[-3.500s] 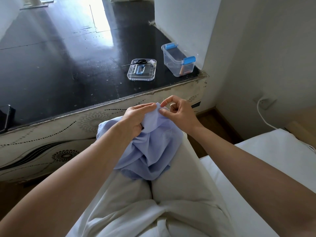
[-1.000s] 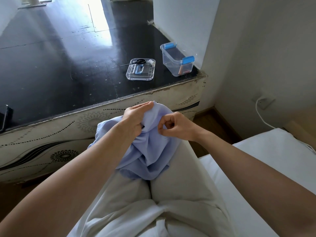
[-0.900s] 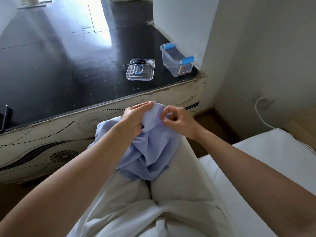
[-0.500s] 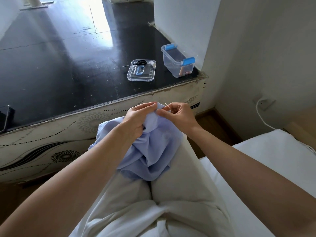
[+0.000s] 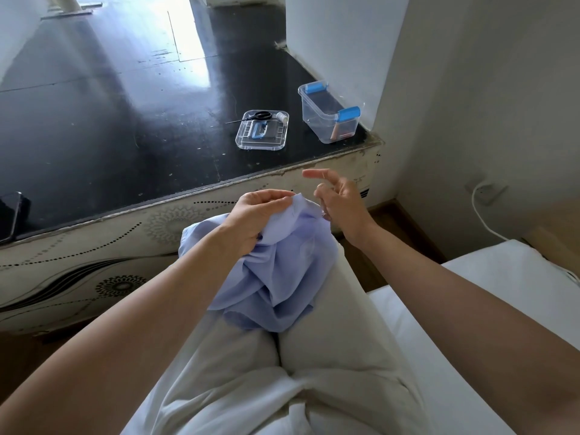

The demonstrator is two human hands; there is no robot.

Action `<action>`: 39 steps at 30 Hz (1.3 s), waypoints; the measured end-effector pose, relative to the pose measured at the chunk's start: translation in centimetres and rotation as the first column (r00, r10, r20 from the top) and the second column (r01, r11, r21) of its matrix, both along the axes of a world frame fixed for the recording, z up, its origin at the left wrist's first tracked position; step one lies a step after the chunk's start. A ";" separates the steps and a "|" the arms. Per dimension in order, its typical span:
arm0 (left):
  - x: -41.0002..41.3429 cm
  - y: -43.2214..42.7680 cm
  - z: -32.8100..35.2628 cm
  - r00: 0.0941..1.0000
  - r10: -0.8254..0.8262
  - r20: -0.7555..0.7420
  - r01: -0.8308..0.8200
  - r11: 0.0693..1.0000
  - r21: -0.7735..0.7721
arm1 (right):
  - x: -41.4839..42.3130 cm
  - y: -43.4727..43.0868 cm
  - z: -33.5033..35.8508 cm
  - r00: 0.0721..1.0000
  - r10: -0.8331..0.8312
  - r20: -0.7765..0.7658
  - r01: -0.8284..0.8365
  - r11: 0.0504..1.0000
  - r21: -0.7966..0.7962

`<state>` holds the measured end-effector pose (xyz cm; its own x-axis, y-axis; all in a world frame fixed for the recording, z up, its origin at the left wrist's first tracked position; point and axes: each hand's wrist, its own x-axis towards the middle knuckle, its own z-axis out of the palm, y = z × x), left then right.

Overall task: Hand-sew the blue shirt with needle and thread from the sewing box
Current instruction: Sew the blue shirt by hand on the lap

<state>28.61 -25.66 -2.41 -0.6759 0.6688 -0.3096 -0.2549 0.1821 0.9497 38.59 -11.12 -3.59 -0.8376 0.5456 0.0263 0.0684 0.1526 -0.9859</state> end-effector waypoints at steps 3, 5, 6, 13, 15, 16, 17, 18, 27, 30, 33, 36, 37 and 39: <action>-0.1 -0.4 0.3 0.992 -0.095 -0.078 0.095 0.995 0.003 | -0.3 -0.2 0.8 0.968 0.187 0.165 -0.186 0.982 -0.023; -0.3 -0.7 0.6 0.984 -0.128 -0.122 0.128 0.992 -0.010 | -0.2 -0.4 0.9 0.942 0.223 0.251 -0.232 0.973 0.005; -0.4 -0.8 0.7 0.982 -0.133 -0.132 0.133 0.991 -0.013 | -0.1 -0.5 0.9 0.937 0.215 0.275 -0.230 0.973 0.023; -0.4 -1.0 0.6 0.964 -0.193 -0.181 0.200 0.980 0.021 | -0.1 -0.8 0.0 0.896 0.344 0.279 -0.338 0.938 -0.073; -0.3 -1.1 0.3 0.960 -0.206 -0.190 0.219 0.974 0.053 | -0.2 -1.0 0.2 0.910 0.340 0.239 -0.329 0.941 -0.085; -0.3 -1.2 0.2 0.957 -0.209 -0.199 0.226 0.972 0.066 | -0.2 -1.1 0.3 0.909 0.344 0.234 -0.335 0.939 -0.080; -0.4 -1.4 0.1 0.953 -0.212 -0.216 0.230 0.971 0.064 | -0.2 -1.2 0.5 0.901 0.355 0.249 -0.352 0.934 -0.058; -0.5 -1.5 0.0 0.948 -0.211 -0.240 0.229 0.972 0.048 | -0.2 -1.2 0.6 0.890 0.359 0.280 -0.370 0.929 -0.014; -1.6 -1.8 -0.3 0.903 0.005 -0.430 -0.009 1.000 -0.006 | 0.3 -0.1 -0.6 0.897 0.216 0.385 -0.296 0.942 0.160; -1.8 -1.6 -0.7 0.889 0.144 -0.434 -0.178 0.983 -0.039 | 0.7 0.1 -0.9 0.927 0.139 0.348 -0.216 0.957 0.193; -2.3 -1.9 -1.3 0.867 0.230 -0.443 -0.305 0.947 -0.106 | 0.9 0.7 -1.0 0.961 0.001 0.277 -0.047 0.986 0.158; -2.6 -2.4 -1.7 0.869 0.226 -0.440 -0.332 0.926 -0.179 | 1.3 0.9 -0.8 0.971 -0.095 0.220 0.071 0.991 0.112; -2.6 -2.4 -1.7 0.872 0.211 -0.441 -0.324 0.925 -0.198 | 1.4 0.9 -0.8 0.972 -0.118 0.204 0.098 0.990 0.103; -2.4 -2.3 -1.5 0.868 0.171 -0.466 -0.306 0.924 -0.231 | 1.4 0.8 -0.8 0.972 -0.139 0.187 0.126 0.989 0.083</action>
<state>26.23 -27.94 -3.95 -0.9125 0.3957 -0.1041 0.0939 0.4502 0.8880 39.98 -10.30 -4.37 -0.7512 0.6545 -0.0857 0.2797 0.1980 -0.9395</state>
